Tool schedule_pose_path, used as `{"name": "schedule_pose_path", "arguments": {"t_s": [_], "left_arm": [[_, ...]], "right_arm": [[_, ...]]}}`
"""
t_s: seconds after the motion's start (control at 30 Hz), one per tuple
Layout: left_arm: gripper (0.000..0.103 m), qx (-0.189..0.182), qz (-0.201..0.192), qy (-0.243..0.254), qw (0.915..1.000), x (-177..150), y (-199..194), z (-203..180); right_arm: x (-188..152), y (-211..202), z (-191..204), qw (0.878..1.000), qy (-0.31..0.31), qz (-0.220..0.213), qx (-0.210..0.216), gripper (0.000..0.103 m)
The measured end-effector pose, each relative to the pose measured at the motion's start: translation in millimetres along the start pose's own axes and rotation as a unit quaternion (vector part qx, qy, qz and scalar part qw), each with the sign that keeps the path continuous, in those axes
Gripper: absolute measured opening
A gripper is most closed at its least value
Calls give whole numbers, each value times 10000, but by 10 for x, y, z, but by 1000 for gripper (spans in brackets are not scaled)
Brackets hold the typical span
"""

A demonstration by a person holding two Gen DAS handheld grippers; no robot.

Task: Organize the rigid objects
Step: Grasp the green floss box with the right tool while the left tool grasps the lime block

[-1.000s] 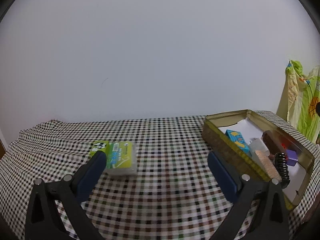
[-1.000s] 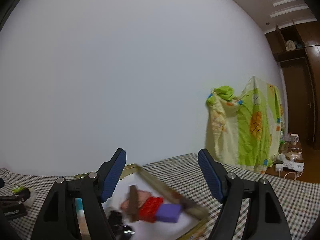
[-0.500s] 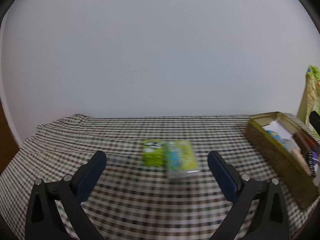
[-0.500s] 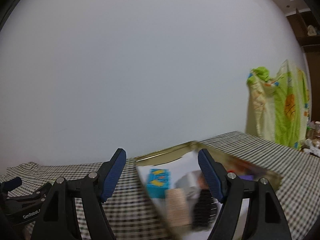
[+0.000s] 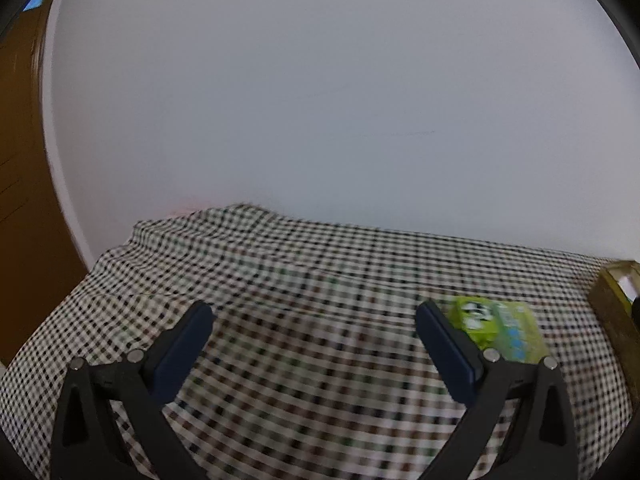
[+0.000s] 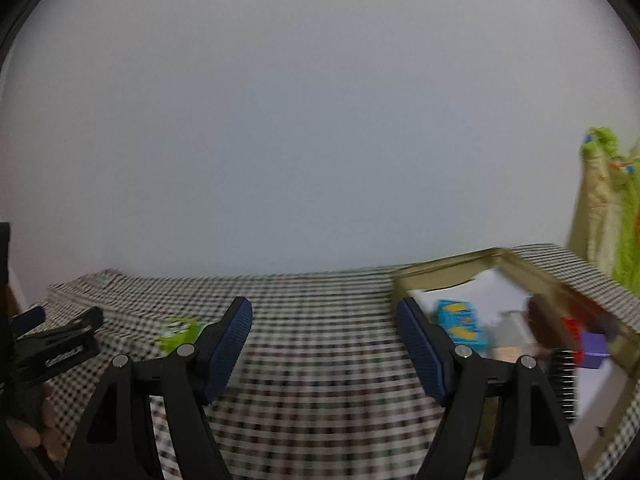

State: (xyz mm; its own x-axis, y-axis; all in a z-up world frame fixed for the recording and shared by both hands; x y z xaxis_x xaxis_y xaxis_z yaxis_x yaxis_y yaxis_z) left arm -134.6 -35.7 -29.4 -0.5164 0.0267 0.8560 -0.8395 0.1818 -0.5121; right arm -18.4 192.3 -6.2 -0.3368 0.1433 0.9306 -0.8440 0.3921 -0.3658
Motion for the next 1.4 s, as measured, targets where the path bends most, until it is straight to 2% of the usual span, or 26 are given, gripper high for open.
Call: {"name": "schedule_pose_path", "arguments": {"t_s": [0.2, 0.4, 0.43, 0.5, 0.6, 0.83, 0.97, 1.1, 1.27, 1.4], "left_arm": [[102, 27, 218, -294, 9993, -46, 25, 152], [102, 21, 275, -244, 9993, -107, 11, 111], [102, 19, 286, -249, 9993, -89, 36, 137], [102, 29, 305, -267, 9992, -95, 43, 157], [102, 12, 313, -296, 9991, -96, 28, 194], [102, -143, 297, -194, 9993, -99, 28, 204], [102, -393, 411, -118, 9983, -116, 74, 180], [102, -788, 465, 57, 9958, -137, 84, 88], [102, -1286, 440, 240, 9904, -144, 81, -176], [100, -1260, 663, 524, 9884, -112, 276, -509]], "right_arm": [[-69, 391, 417, 9931, -471, 901, 591, 77], [-151, 754, 701, 9818, -829, 1576, 656, 76], [-173, 824, 737, 9790, -892, 1715, 649, 74], [-230, 886, 840, 9738, -1009, 1923, 682, 62], [-336, 1031, 896, 9620, -1133, 2401, 631, 59], [-329, 1027, 766, 9625, -896, 2388, 924, 56], [-325, 939, 443, 9652, -493, 2262, 1220, 56], [-246, 617, 224, 9799, -435, 1475, 1268, 56], [-233, 124, -94, 9915, -723, 522, 943, 56], [-226, -34, -278, 9957, -660, 95, 639, 56]]}}
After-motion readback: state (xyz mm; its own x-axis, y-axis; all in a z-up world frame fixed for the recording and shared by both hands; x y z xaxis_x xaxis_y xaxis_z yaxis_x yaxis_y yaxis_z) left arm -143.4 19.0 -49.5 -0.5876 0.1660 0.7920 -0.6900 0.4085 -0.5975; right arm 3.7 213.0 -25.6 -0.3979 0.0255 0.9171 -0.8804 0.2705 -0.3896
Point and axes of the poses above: each gripper's, at about its wrist camera, not at the fingertips, and y roughly the way its jaws point, z to its left, x to its top, the point moved 2 cm from there along y, roughly the way its jaws point, and after that the axes turned 9 degrees about -x, right-handed, at the moved point
